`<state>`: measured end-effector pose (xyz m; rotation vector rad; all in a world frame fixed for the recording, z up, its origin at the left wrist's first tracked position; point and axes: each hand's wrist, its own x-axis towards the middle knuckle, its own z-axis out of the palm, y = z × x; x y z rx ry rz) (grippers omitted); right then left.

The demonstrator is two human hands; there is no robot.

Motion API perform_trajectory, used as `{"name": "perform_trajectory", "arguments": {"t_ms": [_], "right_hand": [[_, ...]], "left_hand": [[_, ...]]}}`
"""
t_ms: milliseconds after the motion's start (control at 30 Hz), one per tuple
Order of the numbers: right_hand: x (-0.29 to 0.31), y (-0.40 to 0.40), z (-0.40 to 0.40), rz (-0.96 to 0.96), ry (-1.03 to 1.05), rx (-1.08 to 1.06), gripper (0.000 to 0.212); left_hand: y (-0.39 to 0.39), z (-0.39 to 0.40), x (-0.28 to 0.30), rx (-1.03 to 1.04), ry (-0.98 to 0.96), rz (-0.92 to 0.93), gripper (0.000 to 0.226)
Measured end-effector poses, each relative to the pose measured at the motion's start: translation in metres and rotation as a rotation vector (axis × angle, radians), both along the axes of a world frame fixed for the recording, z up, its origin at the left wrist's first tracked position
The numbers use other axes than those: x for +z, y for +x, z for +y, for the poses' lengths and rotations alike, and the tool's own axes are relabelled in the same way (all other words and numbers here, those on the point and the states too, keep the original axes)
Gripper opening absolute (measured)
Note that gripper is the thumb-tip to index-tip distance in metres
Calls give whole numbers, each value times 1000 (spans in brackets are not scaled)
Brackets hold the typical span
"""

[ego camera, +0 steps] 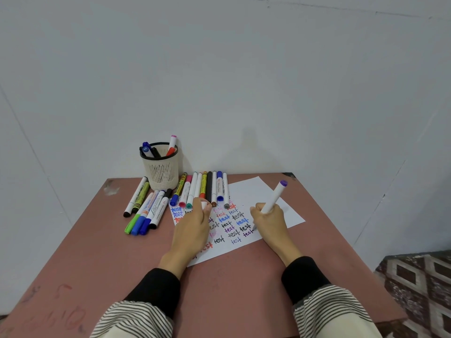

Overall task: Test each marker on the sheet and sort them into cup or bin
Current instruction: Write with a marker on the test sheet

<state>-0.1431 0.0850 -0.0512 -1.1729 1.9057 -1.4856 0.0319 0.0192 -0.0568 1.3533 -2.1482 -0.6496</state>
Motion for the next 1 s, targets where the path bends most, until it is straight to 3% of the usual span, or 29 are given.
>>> {"name": "perform_trajectory", "arguments": {"t_ms": [233,433,633,800,1000], "right_hand": [[0,-4,-4,-148,-100,-63,37],[10,-6,-17,-242,-128,-62,40],[27,13,-46,-353,-152,-7,30],[22,27,-61,-437,-173,-46,32],[20,32,-66,-547,-199,-13,25]], "left_hand": [[0,0,1,-21,-13,62,33],[3,-7,5,-83,-53,328,21],[-7,-23,24,-83,67,511,44],[-11,-29,14,-71,168,672,49],[-11,-34,9,-39,134,740,30]]}}
